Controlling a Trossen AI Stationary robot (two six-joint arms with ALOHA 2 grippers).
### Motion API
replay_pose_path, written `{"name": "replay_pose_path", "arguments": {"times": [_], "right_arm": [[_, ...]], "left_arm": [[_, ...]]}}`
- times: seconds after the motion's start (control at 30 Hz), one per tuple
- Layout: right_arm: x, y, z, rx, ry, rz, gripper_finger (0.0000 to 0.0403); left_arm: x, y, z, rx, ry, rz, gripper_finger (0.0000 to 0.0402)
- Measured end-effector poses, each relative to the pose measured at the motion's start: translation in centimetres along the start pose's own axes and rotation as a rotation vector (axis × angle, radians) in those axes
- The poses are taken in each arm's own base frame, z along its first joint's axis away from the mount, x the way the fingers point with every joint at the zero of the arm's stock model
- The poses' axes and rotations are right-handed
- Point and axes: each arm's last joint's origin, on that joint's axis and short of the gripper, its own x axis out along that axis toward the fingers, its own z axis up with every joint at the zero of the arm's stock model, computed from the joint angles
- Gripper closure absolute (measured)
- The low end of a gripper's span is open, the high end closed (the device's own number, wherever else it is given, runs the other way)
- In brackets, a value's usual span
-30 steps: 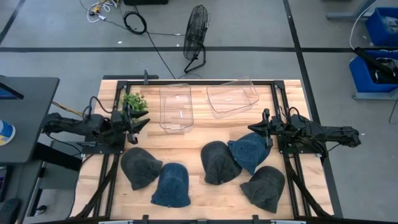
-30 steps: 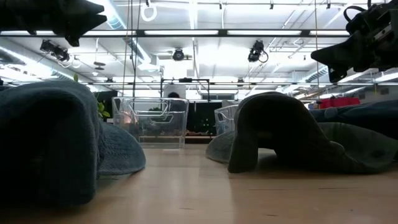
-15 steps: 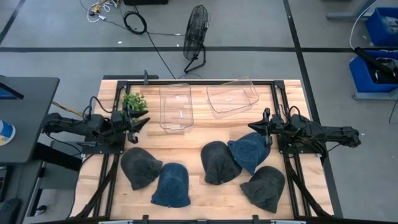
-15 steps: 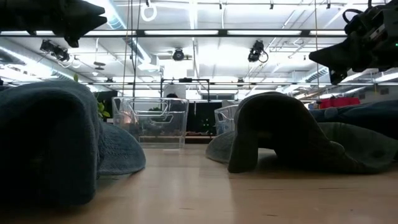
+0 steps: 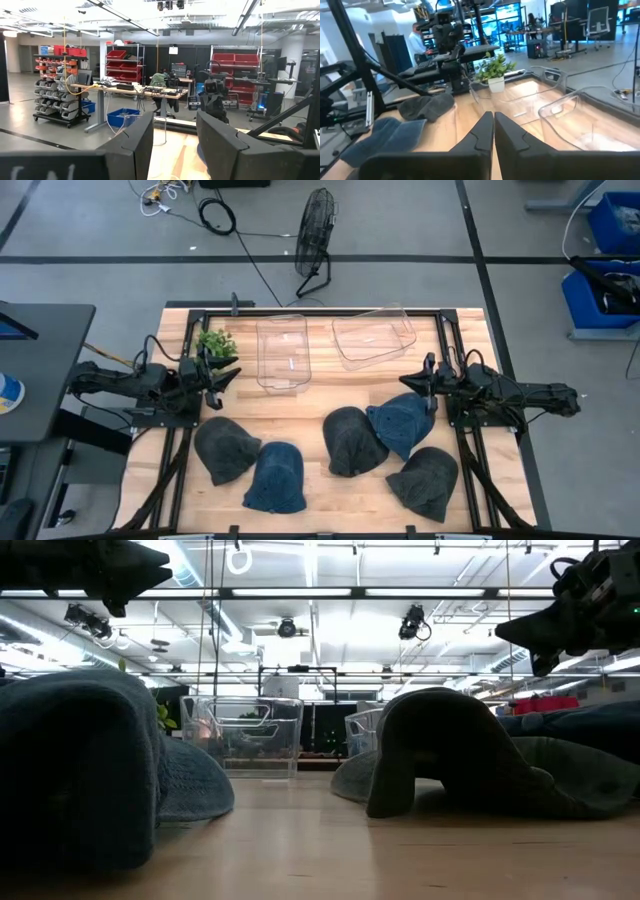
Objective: Pick & Place hat
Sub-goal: Put the top blue cap into the right transparent bin
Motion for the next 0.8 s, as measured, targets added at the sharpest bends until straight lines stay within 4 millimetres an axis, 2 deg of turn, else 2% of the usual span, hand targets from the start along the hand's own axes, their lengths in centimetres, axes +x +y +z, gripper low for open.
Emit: {"name": "replay_pose_path", "arguments": {"times": [0.1,0.3,0.43,0.6,0.7,0.8], "right_arm": [[-0.3,0.3,1.7,-0.006,-0.057,0.010,0.0366],[-1.6,1.4,6.8,-0.077,-0.215,0.128,0.0315],[-1.8,2.1,9.6,-0.095,-0.213,0.196,0.0279],[0.2,2.6,11.3,-0.086,-0.073,0.179,0.0258],[2.4,3.1,12.4,-0.064,0.021,0.184,0.0256],[5.1,3.5,12.3,0.013,0.206,0.179,0.0256]], "left_arm": [[0.0,0.0,0.0,0.000,0.000,0.000,0.0248],[0.0,0.0,0.0,0.000,0.000,0.000,0.0248],[0.0,0.0,0.0,-0.013,0.001,-0.001,0.0248],[0.0,0.0,0.0,-0.016,0.000,0.006,0.0248],[0.0,0.1,0.0,-0.018,0.001,0.021,0.0248],[0.0,0.1,0.0,-0.024,0.002,0.032,0.0248]]}}
